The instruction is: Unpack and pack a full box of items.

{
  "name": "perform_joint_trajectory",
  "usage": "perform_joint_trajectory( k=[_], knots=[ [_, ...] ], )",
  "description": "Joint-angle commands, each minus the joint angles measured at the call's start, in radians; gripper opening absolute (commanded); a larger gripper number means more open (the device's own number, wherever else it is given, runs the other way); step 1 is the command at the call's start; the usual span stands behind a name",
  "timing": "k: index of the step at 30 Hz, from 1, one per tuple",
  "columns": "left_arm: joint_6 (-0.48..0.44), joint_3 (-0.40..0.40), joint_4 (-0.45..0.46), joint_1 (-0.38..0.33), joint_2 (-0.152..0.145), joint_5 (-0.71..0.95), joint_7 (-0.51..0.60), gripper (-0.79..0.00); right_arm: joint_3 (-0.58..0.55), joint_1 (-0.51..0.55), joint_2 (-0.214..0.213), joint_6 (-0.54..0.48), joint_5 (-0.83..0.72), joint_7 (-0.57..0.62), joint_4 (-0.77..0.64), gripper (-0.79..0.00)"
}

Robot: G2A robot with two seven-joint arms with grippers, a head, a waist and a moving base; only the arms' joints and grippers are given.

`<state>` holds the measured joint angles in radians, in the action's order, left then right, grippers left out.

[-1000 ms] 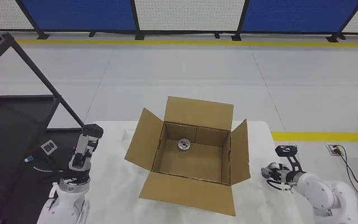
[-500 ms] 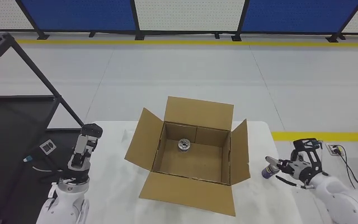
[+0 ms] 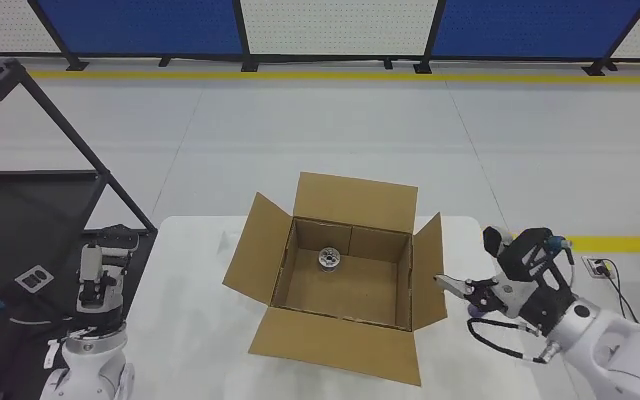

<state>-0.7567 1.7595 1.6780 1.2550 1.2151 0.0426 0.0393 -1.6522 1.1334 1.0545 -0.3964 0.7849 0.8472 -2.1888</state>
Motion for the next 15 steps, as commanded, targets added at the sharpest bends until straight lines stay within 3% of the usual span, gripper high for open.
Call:
perform_joint_trajectory(
  k=[1, 15],
  knots=[
    [-0.004, 0.003, 0.010, 0.012, 0.000, 0.015, 0.005, 0.000, 0.075, -0.062, 0.000, 0.002, 0.012, 0.049, 0.012, 0.000],
    [-0.012, -0.009, 0.030, 0.029, 0.001, 0.037, 0.018, 0.000, 0.075, -0.062, 0.000, 0.002, 0.012, 0.049, 0.012, 0.000]
  ],
)
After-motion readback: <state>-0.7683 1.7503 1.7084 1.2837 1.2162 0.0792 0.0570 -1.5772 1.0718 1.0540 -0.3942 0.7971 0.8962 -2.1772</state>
